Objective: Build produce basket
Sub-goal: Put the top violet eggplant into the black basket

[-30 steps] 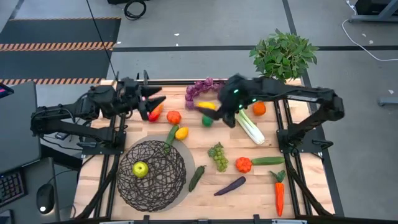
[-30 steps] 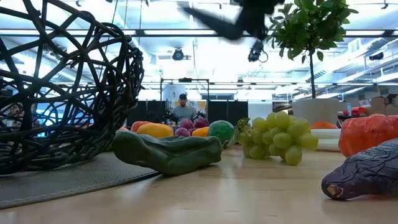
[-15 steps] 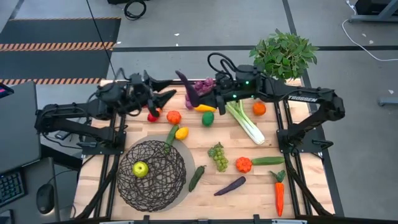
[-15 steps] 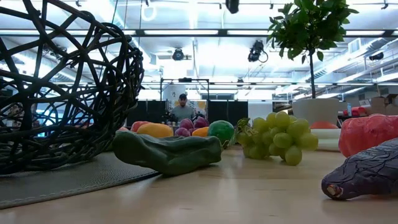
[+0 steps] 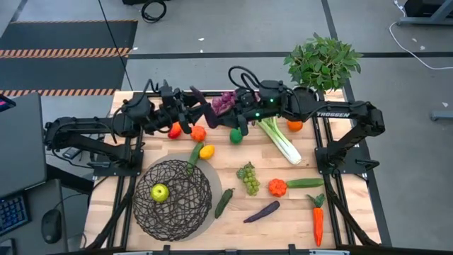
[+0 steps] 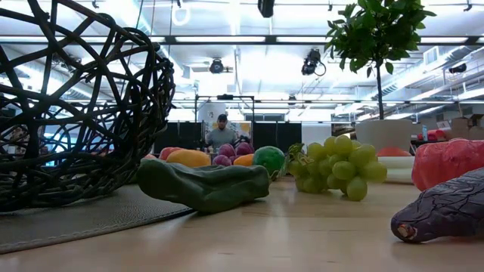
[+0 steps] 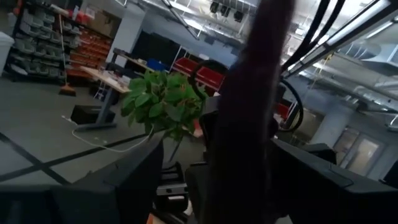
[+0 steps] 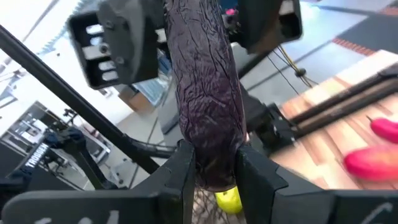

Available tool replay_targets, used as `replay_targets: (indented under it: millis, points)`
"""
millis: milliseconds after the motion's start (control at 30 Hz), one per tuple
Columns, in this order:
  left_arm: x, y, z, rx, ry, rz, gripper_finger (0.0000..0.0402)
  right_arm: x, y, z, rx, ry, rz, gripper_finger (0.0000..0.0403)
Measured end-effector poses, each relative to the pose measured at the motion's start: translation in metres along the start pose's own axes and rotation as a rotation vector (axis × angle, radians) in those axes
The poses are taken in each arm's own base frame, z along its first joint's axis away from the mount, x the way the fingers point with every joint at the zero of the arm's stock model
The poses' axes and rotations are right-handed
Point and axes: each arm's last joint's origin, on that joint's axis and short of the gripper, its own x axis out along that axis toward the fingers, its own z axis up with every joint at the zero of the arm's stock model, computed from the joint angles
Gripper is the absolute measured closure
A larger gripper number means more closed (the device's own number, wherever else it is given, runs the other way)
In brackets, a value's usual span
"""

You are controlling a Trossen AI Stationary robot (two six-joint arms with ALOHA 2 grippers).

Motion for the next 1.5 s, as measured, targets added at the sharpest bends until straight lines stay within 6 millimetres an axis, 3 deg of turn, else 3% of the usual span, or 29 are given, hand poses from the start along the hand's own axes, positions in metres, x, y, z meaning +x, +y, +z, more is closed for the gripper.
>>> replay_targets:
  millis: [200, 433, 467, 767, 900, 1067, 1300, 1500]
  points:
    - [0.0, 0.001, -0.002, 0.015, 0.014, 0.011, 0.0146, 0.001, -0.003, 0.002, 0.017, -0.019, -0.008, 0.0297]
    - [-0.005, 0.001, 0.001, 0.022, 0.033, 0.017, 0.0313, -0.003, -0.013, 0.006, 0.037, -0.01, -0.044, 0.0251]
    - [-0.006, 0.001, 0.002, 0.022, 0.033, 0.016, 0.0322, -0.004, -0.013, 0.006, 0.038, -0.01, -0.047, 0.0244]
    - [-0.016, 0.0, 0.012, 0.004, 0.015, -0.008, 0.0322, -0.005, -0.018, 0.006, 0.038, 0.022, -0.041, 0.0217]
    - [-0.035, -0.003, 0.021, -0.017, 0.053, -0.017, 0.0313, -0.015, -0.028, 0.003, 0.064, 0.109, -0.119, 0.0217]
    - [-0.073, 0.005, 0.013, -0.04, 0.325, 0.067, 0.0299, -0.026, -0.044, -0.004, 0.139, 0.221, -0.242, 0.0217]
    - [-0.122, 0.021, -0.009, -0.147, 0.701, 0.272, 0.0305, -0.031, -0.051, -0.01, 0.157, 0.286, -0.311, 0.0217]
    - [-0.134, 0.015, -0.021, -0.257, 0.894, 0.262, 0.0278, -0.032, -0.054, -0.008, 0.157, 0.274, -0.334, 0.0217]
